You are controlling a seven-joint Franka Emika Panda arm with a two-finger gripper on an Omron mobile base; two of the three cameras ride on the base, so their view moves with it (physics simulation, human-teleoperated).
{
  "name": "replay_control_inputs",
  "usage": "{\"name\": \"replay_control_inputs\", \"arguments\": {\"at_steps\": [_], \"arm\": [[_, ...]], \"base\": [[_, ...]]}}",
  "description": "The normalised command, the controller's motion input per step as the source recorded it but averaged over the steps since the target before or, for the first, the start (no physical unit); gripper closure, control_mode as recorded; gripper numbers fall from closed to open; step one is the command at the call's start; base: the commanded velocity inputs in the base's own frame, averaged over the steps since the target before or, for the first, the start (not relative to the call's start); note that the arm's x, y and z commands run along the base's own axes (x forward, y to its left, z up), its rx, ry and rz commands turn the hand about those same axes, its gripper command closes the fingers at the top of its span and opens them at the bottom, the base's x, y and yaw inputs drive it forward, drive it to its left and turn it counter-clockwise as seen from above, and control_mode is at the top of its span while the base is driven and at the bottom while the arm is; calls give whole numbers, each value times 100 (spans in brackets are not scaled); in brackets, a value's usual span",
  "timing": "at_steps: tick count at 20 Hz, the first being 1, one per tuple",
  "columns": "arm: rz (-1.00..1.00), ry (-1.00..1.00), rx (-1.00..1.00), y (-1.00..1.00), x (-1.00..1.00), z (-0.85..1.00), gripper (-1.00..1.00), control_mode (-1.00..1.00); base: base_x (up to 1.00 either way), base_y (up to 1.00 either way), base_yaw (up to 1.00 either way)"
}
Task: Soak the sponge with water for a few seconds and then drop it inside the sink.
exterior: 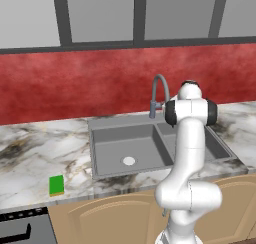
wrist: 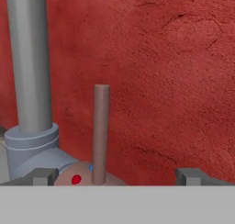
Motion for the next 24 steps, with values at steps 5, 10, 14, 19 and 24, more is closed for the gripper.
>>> {"name": "replay_control_inputs", "arguments": {"at_steps": [5,10,14,19,24], "arm": [[0,0,0,0,12,-3,-100,-100],[0,0,0,0,16,0,-100,-100],[-2,-1,0,0,13,0,-100,-100],[-3,-2,0,0,1,0,-100,-100],[-2,-3,0,0,0,5,-100,-100]], "base": [[0,0,0],[0,0,0],[0,0,0],[0,0,0],[0,0,0]]}}
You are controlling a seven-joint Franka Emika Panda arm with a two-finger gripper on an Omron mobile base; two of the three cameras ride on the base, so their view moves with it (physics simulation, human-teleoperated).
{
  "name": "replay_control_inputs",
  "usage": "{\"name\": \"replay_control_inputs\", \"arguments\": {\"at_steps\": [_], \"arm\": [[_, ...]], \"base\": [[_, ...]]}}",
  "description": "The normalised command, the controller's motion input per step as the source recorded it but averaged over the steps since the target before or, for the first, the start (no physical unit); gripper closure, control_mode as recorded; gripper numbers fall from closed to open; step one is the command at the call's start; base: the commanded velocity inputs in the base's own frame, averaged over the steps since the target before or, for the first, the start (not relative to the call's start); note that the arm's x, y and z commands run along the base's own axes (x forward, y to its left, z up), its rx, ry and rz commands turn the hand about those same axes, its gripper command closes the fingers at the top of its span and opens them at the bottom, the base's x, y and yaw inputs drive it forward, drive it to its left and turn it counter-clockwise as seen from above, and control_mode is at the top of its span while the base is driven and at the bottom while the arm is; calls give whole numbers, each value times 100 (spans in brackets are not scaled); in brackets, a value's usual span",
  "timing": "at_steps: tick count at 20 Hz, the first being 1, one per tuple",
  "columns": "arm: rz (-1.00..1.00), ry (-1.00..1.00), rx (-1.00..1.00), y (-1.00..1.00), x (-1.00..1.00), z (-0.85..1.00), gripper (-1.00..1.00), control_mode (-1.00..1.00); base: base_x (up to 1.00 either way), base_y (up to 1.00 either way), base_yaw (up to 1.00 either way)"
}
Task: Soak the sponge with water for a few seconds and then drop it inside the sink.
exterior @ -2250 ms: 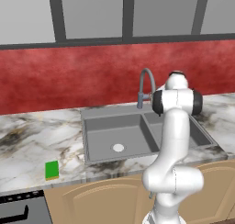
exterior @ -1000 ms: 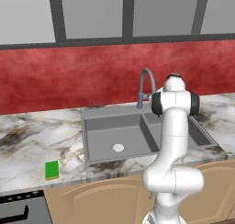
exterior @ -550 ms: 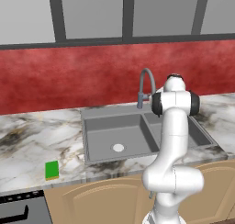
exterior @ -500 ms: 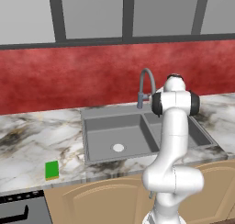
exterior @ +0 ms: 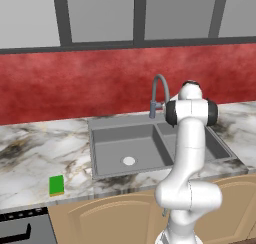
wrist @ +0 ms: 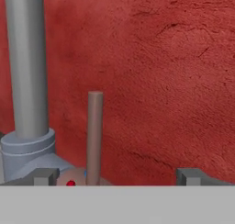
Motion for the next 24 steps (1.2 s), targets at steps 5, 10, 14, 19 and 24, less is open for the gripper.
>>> {"name": "replay_control_inputs", "arguments": {"at_steps": [5,10,14,19,24], "arm": [[-1,0,0,1,0,20,-100,-100],[0,0,0,4,1,13,-100,-100],[-3,2,0,0,20,0,-100,-100],[-3,0,0,0,17,-1,-100,-100],[-4,-1,0,-1,5,-1,-100,-100]], "base": [[0,0,0],[0,0,0],[0,0,0],[0,0,0],[0,0,0]]}}
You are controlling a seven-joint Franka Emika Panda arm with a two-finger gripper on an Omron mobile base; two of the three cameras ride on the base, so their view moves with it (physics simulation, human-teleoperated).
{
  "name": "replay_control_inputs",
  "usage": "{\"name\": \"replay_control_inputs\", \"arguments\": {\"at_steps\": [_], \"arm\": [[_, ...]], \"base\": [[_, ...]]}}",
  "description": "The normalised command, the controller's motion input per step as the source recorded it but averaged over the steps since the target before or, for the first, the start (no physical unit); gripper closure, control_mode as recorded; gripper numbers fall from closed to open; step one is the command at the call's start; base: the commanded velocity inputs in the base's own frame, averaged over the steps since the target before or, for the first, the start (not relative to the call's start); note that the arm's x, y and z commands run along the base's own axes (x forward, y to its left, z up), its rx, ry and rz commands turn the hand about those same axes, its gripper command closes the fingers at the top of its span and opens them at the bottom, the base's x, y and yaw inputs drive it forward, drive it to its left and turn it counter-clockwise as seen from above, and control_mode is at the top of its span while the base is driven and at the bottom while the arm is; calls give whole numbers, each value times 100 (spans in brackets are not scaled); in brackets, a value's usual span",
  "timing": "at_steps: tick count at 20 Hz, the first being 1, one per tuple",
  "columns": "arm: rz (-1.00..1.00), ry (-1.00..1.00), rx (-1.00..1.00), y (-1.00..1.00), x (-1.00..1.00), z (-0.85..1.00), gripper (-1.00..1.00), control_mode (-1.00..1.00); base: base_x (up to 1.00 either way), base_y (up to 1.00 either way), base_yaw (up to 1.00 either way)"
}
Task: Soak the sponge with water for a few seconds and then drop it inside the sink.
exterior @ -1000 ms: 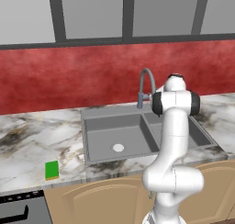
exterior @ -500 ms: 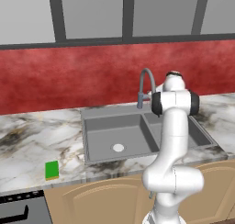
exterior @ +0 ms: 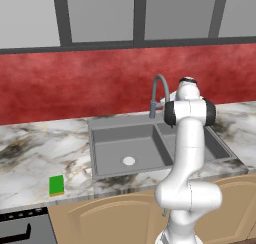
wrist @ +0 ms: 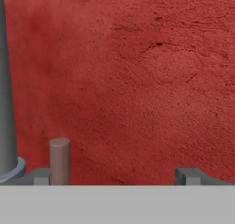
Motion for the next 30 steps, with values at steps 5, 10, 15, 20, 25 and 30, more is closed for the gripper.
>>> {"name": "replay_control_inputs", "arguments": {"at_steps": [5,10,15,20,25,30], "arm": [[-5,0,2,-8,0,0,-100,-100],[-3,0,1,-10,0,0,-100,-100],[-2,0,1,-16,0,0,-100,-100],[-3,0,3,-25,0,0,-100,-100],[-6,0,6,-40,0,0,-100,-100],[-6,0,6,-42,0,0,-100,-100]], "base": [[0,0,0],[0,0,0],[0,0,0],[0,0,0],[0,0,0],[0,0,0]]}}
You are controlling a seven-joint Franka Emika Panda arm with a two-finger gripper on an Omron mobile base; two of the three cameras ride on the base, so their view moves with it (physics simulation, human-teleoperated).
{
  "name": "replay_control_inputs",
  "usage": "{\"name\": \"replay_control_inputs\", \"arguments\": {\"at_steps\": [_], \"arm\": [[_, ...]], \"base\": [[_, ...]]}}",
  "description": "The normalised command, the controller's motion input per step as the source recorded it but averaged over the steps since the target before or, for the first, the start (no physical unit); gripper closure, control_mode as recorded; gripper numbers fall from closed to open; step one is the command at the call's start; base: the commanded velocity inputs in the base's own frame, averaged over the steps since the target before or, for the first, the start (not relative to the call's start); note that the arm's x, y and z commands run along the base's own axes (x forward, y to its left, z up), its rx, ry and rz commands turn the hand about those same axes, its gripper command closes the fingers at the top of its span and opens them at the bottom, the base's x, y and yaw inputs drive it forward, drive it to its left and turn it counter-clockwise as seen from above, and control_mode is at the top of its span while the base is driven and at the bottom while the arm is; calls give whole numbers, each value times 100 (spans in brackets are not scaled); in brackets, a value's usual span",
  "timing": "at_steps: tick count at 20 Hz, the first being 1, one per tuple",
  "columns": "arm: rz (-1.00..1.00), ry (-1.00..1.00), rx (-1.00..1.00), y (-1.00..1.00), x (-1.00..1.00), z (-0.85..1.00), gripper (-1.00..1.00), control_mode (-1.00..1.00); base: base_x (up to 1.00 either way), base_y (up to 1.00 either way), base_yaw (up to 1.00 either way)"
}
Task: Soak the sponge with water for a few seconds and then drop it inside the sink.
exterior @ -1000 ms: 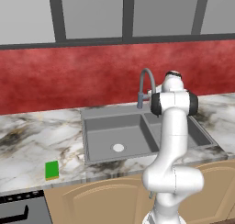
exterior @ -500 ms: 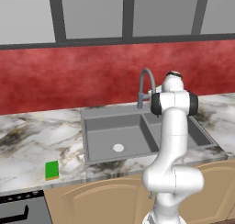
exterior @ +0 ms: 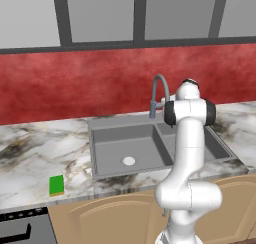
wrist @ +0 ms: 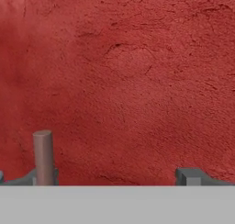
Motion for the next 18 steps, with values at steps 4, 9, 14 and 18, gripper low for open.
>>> {"name": "replay_control_inputs", "arguments": {"at_steps": [4,9,14,18], "arm": [[-6,5,2,-36,0,3,-100,-100],[-7,10,0,-35,0,1,-100,-100],[-7,10,0,-35,0,0,-100,-100],[-6,8,3,-40,0,0,-100,-100]], "base": [[0,0,0],[0,0,0],[0,0,0],[0,0,0]]}}
